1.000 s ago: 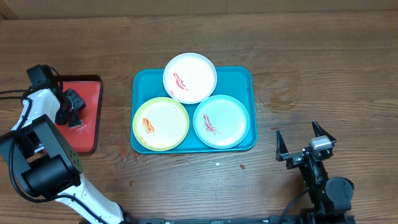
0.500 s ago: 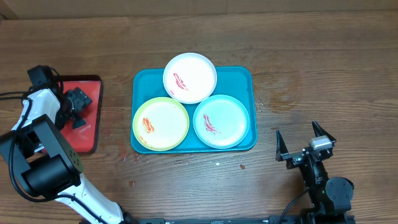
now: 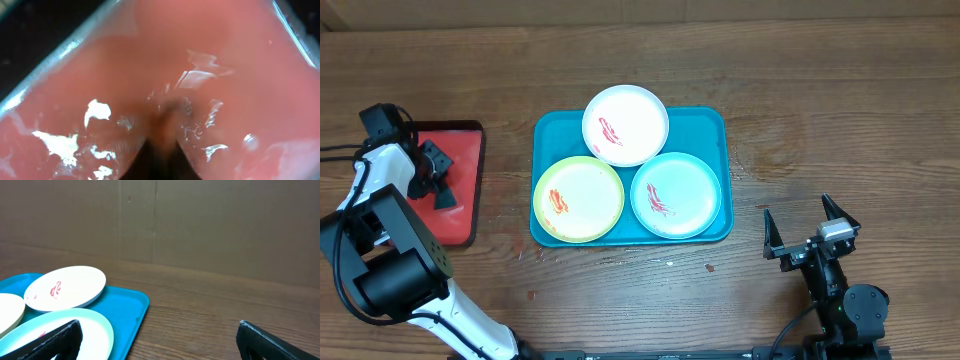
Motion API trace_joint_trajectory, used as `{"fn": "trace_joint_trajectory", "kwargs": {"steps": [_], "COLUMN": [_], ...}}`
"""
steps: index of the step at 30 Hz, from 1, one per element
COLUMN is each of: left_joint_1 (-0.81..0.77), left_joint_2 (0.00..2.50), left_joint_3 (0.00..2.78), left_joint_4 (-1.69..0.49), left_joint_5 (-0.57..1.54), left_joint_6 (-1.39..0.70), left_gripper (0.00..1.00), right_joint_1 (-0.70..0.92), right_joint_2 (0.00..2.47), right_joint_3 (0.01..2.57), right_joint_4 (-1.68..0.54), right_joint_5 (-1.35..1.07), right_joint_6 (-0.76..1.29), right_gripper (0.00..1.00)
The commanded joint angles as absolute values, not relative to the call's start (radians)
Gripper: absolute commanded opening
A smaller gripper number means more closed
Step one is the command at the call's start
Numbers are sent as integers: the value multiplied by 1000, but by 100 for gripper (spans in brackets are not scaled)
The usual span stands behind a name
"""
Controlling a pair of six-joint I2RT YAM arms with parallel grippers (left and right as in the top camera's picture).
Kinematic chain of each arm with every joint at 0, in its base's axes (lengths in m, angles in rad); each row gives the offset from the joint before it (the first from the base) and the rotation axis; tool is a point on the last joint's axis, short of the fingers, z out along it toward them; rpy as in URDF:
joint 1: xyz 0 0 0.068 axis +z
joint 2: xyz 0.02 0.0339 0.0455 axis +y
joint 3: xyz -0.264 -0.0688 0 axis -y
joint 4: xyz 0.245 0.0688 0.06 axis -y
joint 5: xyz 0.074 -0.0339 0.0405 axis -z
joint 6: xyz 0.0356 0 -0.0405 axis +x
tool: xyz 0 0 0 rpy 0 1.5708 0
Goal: Clean dirty plates on tray and stack at the side
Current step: 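Rub the held sponge in the soapy water with the left gripper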
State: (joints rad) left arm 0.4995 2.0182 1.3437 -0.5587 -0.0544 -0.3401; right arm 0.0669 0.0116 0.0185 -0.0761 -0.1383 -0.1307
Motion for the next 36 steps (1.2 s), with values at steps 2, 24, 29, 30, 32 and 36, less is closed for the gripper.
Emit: {"fn": "trace_joint_trajectory", "kwargs": {"steps": [2, 24, 29, 30, 32, 36], "left_joint_1": [505, 504, 505, 505, 505, 505], "left_joint_2": [2039, 2039, 2039, 2039, 2039, 2039], "left_joint_3": [1357, 1357, 1357, 1357, 1357, 1357], "left_joint_4": [-589, -896, -836, -820, -779, -690], "left_joint_5": [-63, -52, -52, -52, -52, -52], "left_joint_6": [-344, -346, -434, -454, -477, -469], "left_gripper": [24, 4, 4, 13, 87, 100], "right_joint_1": [63, 63, 63, 63, 63, 63], "right_joint_2": [3, 3, 3, 3, 3, 3], "right_joint_3": [8, 8, 8, 8, 8, 8], "right_joint_4": [-73, -73, -72, -72, -72, -72], "right_joint_5": [-132, -132, -132, -132, -132, -132], "right_joint_6": [-128, -128, -128, -128, -128, -128], "right_gripper": [100, 100, 100, 100, 100, 100]}}
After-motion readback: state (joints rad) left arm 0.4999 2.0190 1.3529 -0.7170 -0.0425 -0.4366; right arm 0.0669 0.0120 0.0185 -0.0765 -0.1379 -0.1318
